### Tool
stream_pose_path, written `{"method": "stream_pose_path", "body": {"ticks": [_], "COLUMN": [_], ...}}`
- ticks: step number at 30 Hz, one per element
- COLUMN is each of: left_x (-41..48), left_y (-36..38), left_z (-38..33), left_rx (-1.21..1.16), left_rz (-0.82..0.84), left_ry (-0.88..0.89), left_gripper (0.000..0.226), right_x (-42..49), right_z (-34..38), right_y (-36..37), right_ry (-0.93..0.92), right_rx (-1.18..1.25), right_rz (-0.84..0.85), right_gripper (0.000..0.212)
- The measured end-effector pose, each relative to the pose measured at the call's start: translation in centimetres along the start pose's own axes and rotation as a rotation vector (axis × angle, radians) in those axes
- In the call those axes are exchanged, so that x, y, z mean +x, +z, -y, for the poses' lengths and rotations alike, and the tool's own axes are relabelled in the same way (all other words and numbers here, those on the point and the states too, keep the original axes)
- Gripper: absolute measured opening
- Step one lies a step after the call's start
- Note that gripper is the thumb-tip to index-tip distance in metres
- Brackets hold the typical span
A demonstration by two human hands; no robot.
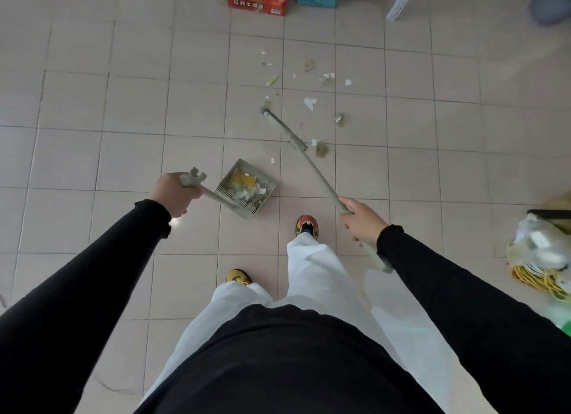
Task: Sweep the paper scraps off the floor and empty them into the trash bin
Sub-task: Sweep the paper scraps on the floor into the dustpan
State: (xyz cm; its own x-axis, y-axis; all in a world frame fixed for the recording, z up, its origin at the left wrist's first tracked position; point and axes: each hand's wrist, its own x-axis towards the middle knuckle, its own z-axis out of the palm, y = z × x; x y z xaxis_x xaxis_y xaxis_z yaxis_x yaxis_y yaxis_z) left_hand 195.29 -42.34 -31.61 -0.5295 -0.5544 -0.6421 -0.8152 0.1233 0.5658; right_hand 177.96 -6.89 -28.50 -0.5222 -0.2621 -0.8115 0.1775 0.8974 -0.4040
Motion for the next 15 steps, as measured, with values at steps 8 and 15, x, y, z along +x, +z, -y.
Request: {"method": "stream_pose_path", "body": {"ticks": [8, 15], "left_x": [3.6, 4.8], "left_y": [4.9, 7.9], "left_z": [-8.8, -13.7], "left_rx": [0.108, 0.116], "left_rz": [0.021, 0.003], "left_ry": [-0.035, -0.084], "left_gripper": [0.014, 0.014], "right_x": [8.1, 12.2], "right_z": [-1.5, 0.0], "right_y": [-11.0, -12.6], "right_ry": [0.066, 0.118], "right_rx": [0.020, 0.008], "right_rz": [-0.047, 0.085], "right_gripper": [0.059, 0.046]}}
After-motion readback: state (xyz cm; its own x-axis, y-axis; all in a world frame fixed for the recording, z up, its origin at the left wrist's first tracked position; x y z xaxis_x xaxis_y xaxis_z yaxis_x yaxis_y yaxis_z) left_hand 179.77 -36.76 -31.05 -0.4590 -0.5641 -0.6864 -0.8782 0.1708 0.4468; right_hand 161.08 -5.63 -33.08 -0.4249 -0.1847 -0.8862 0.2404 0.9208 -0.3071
